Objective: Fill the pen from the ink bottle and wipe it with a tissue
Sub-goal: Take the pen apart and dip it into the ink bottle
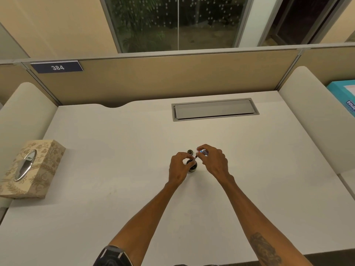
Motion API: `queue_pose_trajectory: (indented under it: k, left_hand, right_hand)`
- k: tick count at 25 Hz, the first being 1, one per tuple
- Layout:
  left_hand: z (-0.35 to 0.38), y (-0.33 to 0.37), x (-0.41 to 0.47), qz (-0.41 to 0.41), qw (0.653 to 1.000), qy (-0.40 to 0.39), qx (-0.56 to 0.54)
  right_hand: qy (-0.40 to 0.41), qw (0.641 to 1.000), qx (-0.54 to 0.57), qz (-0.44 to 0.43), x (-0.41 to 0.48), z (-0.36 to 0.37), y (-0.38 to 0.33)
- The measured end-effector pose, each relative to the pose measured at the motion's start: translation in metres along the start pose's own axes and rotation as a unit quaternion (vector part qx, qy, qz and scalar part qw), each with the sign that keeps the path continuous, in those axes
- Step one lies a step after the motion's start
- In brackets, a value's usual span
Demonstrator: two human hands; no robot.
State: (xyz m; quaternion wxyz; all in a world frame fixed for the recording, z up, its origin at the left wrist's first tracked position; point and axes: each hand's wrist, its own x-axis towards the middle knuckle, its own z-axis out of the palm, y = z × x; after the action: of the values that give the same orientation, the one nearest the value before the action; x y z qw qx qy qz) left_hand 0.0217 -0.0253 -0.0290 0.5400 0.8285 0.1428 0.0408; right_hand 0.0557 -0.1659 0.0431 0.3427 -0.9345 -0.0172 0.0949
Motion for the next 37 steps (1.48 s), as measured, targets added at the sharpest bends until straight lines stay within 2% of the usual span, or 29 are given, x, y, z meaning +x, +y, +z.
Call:
queue_pose_trajectory:
  k: [4,12,16,19,21,24,28,33,37]
  left_hand:
    - [-0.003,0.004,-0.001,0.01,1.0,-0.008,0.009]
    - [-0.003,0.005,-0.003,0.004,1.0,-0.009,0.009]
    - [-0.003,0.005,-0.002,0.0,1.0,-0.014,0.01]
    - [-0.002,0.005,-0.001,0.003,0.999,-0.018,0.026]
    - [-0.001,0.002,-0.002,0.003,0.999,-0.018,0.033]
    - [-0.001,0.002,-0.001,0.004,0.999,-0.017,0.03]
    - [-0.002,0.004,0.0,0.005,0.999,-0.02,0.04]
    - [-0.004,0.003,0.0,-0.001,0.999,-0.022,0.036]
    - [-0.003,0.004,0.0,0.0,0.999,-0.022,0.033]
  right_hand:
    - [-0.038,0.997,-0.054,-0.033,0.004,-0.009,0.002]
    - [-0.022,0.986,-0.158,-0.056,0.002,-0.01,-0.012]
    - [-0.041,0.99,-0.126,-0.049,0.003,-0.015,-0.009]
    - [-0.032,0.986,-0.149,-0.072,0.006,-0.017,-0.009]
    - [-0.025,0.984,-0.165,-0.059,0.005,-0.016,-0.012]
    - [-0.032,0.989,-0.138,-0.044,0.006,-0.016,-0.011]
    - [-0.023,0.984,-0.172,-0.046,0.005,-0.014,-0.013]
    - [-0.038,0.99,-0.134,-0.035,0.005,-0.013,-0.011]
    - [-0.016,0.988,-0.149,-0.037,0.003,-0.014,-0.012]
